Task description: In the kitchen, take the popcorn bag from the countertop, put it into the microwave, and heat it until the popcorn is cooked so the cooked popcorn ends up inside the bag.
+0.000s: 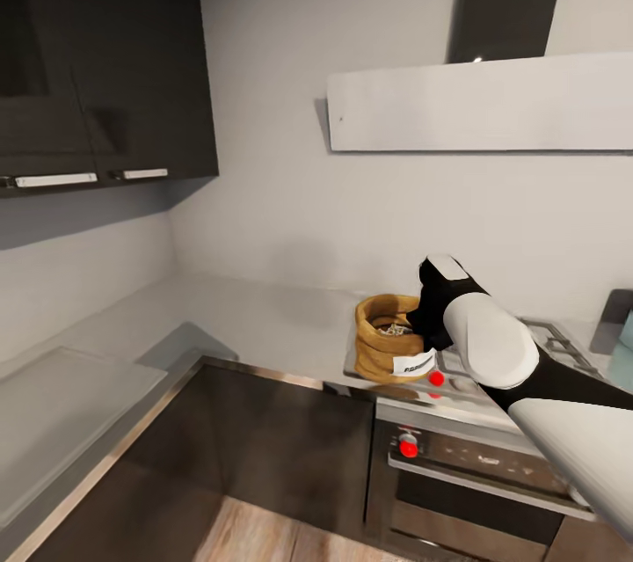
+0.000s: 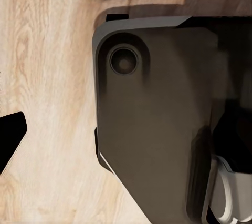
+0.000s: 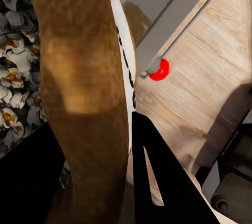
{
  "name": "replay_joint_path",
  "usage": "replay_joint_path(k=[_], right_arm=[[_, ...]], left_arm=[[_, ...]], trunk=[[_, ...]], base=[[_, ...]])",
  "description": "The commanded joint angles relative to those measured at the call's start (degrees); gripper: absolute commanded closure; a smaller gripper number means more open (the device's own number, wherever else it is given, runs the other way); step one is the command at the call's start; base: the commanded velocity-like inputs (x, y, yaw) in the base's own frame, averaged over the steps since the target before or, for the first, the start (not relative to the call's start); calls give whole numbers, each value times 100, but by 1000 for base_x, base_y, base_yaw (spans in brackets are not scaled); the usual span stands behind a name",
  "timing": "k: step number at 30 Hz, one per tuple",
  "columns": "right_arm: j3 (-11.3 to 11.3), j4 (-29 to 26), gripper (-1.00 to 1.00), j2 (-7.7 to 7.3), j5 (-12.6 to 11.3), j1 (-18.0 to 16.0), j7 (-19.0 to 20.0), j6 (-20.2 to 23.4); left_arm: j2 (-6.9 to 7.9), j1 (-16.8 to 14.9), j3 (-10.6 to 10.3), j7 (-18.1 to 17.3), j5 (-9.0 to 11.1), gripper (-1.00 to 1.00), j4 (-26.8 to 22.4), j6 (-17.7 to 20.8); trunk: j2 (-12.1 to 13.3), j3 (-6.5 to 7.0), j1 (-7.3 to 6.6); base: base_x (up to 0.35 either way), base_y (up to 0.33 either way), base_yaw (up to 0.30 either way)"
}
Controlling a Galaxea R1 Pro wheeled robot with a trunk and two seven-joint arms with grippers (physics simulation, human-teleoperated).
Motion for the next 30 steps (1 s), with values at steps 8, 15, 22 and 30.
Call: replay_joint_path(k=[8,15,22,30], right_arm=[[24,-14,100,4,-36,-2,-34,67],[26,-14,100,3,-36,-2,-34,70],[22,-14,100,3,-36,-2,-32,70],[28,-14,100,3,-36,-2,-27,78]], left_arm=[[4,-1,7,0,-1,-100,-16,35],[3,-1,4,0,-1,-100,-16,35],[1,-1,4,0,-1,-100,-14,35],[3,-1,7,0,-1,-100,-15,35]], trunk=[[-7,16,1],[-7,39,1],[-7,62,1],[-7,88,1]], base=[[0,0,-266],[0,0,-266],[0,0,-266],[0,0,-266]])
